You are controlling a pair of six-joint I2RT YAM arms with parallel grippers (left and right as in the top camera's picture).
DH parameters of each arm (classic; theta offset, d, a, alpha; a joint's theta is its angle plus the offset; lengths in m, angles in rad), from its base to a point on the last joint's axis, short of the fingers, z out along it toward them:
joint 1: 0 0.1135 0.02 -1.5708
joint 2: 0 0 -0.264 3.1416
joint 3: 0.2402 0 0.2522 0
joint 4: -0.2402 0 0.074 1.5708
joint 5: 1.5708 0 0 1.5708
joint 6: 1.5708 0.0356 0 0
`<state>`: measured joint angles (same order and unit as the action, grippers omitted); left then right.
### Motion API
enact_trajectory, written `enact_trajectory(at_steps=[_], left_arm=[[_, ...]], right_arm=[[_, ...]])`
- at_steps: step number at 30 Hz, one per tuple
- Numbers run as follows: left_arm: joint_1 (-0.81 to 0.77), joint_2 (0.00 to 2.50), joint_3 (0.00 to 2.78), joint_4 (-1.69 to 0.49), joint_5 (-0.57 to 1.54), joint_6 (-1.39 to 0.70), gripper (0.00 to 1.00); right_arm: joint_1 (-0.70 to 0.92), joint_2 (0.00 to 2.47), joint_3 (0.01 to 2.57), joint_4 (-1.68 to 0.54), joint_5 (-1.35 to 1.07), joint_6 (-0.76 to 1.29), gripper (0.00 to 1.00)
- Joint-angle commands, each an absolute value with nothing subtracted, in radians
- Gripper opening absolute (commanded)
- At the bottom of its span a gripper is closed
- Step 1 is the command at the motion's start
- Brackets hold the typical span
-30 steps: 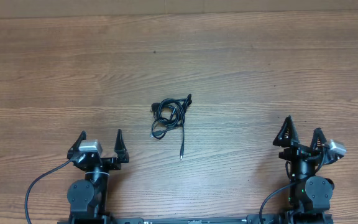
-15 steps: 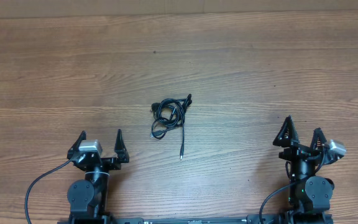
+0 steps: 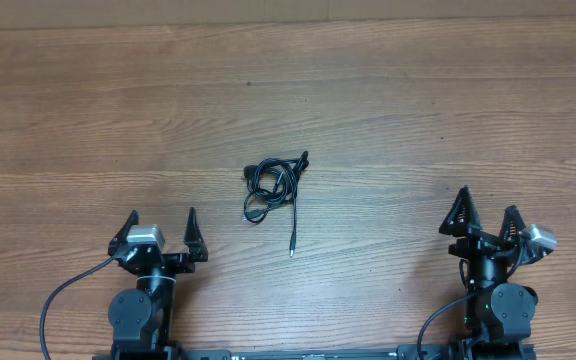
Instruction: Untangle cables
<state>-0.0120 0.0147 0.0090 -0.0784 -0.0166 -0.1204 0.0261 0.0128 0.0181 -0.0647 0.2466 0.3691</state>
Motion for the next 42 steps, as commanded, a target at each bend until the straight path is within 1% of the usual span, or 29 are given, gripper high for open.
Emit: enact_trajectory(at_steps=[1,37,42], left_arm=[[-0.005,0.006,0.005,-0.076,-0.029,-0.101,1.00],[-0.006,0.006,0.005,-0.071,-0.025,-0.113,1.00],[-0.006,0.006,0.014,-0.081,0.001,-0.112,1.00]], right_arm=[[0.020,0.003,0.008,-0.060,0.253,0.365,1.00],[0.020,0.003,0.008,-0.060,0.253,0.365,1.00],[0.020,0.003,0.008,-0.060,0.253,0.365,1.00]])
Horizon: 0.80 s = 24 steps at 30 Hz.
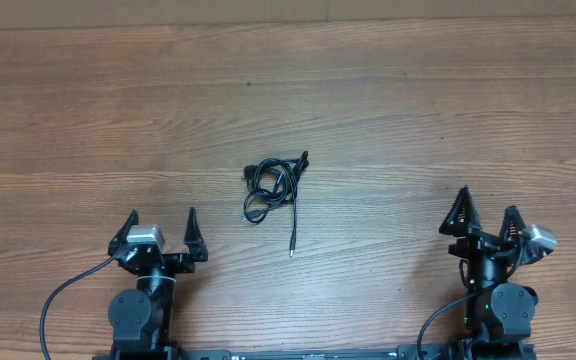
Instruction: Untangle cables
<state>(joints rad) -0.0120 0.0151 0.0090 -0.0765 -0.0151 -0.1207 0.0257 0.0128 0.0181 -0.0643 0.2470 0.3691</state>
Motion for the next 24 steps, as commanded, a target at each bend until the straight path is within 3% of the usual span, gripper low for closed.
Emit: enact_trajectory(at_steps=[1,24], left_arm=[[-0.006,0.006,0.017,-0.087,0.001,-0.112,1.00],[-0.006,0.006,0.144,-0.304,0.000,-0.100,1.00]], right_arm=[[0.020,0.003,0.008,-0.060,0.253,0.365,1.00],[0.020,0.003,0.008,-0.060,0.253,0.365,1.00]])
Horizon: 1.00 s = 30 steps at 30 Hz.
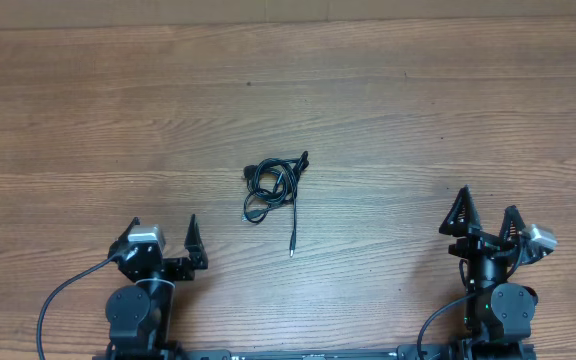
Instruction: Untangle cables
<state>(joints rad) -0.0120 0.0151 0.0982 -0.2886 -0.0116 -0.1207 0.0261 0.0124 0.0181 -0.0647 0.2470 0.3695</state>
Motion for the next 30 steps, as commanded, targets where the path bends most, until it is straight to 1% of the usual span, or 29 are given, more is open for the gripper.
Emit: enact_trajectory(at_steps=[1,5,13,20,30], left_arm=[[-0.006,0.006,0.148,-0.311,0.000,-0.100,1.00],[-0.006,0.006,0.162,-0.326,0.001,-0.094,1.00],[-0.006,0.006,0.220,-0.424,0.001,-0.062,1.00],[-0.006,0.023,0.234,-0.442,0.015,-0.054,1.00],[-0.006,0.297,0.329,-0.437,0.031,-0.036,1.00]], right_arm=[[0.020,0.003,0.008,-0.060,0.253,0.365,1.00],[0.020,0.003,0.008,-0.060,0.253,0.365,1.00],[0.020,0.003,0.008,-0.060,0.253,0.365,1.00],[0.020,0.003,0.008,-0.060,0.253,0.365,1.00],[0.020,0.003,0.008,-0.060,0.253,0.365,1.00]])
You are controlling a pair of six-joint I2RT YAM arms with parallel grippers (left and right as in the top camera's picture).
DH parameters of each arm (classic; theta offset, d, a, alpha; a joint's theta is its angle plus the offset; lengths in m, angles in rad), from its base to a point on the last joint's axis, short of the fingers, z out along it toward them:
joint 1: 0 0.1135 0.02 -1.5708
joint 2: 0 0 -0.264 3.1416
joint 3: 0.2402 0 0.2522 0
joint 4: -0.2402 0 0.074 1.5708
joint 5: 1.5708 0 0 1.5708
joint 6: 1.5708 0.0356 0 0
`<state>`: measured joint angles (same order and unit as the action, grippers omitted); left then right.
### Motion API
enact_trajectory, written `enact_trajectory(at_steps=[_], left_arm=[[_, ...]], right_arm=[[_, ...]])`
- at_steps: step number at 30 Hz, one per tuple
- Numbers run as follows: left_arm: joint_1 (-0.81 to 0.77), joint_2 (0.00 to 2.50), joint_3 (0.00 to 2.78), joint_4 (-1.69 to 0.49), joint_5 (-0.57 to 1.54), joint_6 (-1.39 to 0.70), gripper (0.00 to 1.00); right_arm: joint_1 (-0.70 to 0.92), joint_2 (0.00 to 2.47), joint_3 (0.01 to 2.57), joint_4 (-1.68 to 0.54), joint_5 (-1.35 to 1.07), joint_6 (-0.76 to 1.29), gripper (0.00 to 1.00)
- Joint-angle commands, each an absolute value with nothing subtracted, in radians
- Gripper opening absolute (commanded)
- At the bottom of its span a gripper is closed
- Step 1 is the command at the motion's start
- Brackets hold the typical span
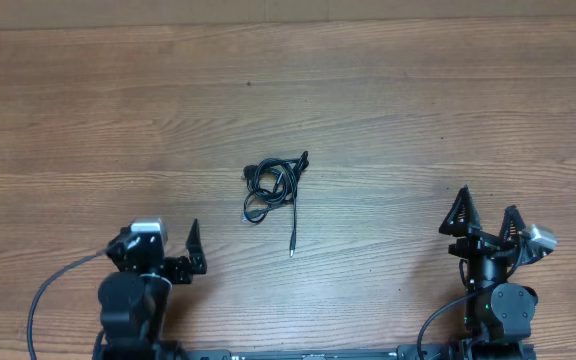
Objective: Untangle cables
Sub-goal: 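Move the left gripper forward toward the black cable bundle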
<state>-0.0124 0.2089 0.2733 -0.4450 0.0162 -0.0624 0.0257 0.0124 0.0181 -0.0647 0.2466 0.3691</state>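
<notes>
A small tangle of black cables [271,184] lies in the middle of the wooden table [418,110]. One loose end runs down from it to a plug [292,250]. My left gripper [158,243] sits near the front edge, left of and below the tangle, fingers spread open and empty; its wrist camera covers part of the left finger. My right gripper [486,214] rests at the front right, far from the cables, open and empty.
The left arm's base and its black supply cable [53,290] are at the front left. The right arm's base [498,305] stands at the front right. A wall edge runs along the table's far side.
The left arm has shifted a little to the left and its wrist has risen towards the camera. The cables and the right arm are where they were.
At the two oldest moments both grippers rested open at the front edge and the tangle lay in the middle. Then the left wrist had begun to shift, and now it stands slightly further left and higher. The tangle is untouched.
</notes>
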Motion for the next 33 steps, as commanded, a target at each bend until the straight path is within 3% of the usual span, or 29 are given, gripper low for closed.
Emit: enact_trajectory(at_steps=[1,14,33], left_arm=[[-0.006,0.326,0.340,-0.437,0.031,-0.036,0.99],[-0.006,0.656,0.455,-0.438,0.046,-0.036,1.00],[-0.006,0.927,0.572,-0.491,0.056,-0.036,1.00]], right_arm=[[0.020,0.003,0.008,-0.060,0.253,0.365,1.00],[0.020,0.003,0.008,-0.060,0.253,0.365,1.00],[0.020,0.003,0.008,-0.060,0.253,0.365,1.00]])
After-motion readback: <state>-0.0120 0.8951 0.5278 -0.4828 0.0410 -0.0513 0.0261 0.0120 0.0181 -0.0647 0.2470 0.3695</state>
